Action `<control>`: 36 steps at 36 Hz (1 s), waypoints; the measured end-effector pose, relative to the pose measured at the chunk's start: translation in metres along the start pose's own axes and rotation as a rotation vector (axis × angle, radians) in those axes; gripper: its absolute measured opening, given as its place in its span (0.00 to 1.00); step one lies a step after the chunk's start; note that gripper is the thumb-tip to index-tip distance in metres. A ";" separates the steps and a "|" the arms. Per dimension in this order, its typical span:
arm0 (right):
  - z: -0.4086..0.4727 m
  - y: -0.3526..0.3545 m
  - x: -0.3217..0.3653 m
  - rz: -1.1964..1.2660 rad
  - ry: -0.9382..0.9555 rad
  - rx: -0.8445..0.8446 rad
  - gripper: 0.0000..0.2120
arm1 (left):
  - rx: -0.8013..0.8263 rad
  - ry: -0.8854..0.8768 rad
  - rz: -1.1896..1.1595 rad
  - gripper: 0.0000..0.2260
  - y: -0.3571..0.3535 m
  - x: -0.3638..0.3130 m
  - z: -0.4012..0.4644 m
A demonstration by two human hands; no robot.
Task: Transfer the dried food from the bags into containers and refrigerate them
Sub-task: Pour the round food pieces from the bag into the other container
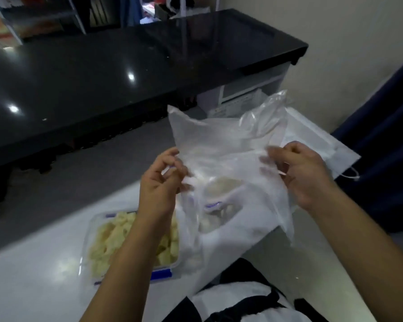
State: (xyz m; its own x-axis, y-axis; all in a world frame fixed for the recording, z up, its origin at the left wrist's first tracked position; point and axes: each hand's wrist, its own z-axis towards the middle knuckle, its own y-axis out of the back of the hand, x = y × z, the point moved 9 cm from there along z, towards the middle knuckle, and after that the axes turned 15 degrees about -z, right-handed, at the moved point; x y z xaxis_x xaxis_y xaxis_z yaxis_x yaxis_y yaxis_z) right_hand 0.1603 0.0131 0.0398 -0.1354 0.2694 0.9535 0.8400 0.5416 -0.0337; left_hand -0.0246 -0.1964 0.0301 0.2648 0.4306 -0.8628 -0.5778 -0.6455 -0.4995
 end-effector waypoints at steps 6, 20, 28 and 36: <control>0.019 0.079 0.046 -0.183 0.182 -0.141 0.11 | 0.275 0.142 0.089 0.25 -0.098 0.038 0.023; 0.182 0.171 0.022 -1.100 0.098 0.147 0.13 | 0.182 0.593 0.490 0.37 -0.178 0.180 0.073; 0.209 0.146 0.045 -1.239 0.553 0.103 0.18 | 0.141 0.134 1.227 0.22 -0.204 0.140 0.105; 0.242 0.076 -0.050 -1.877 0.498 0.585 0.29 | 0.244 0.470 1.569 0.29 -0.208 0.257 0.133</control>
State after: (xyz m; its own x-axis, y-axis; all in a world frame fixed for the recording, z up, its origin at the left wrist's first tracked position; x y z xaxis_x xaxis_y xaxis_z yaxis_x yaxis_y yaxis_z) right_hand 0.1034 0.2332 -0.0830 -0.2500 -0.9630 -0.1011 -0.3884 0.0041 0.9215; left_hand 0.0608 0.1324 -0.0772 -0.4863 -0.7480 -0.4516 -0.5778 -0.1124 0.8084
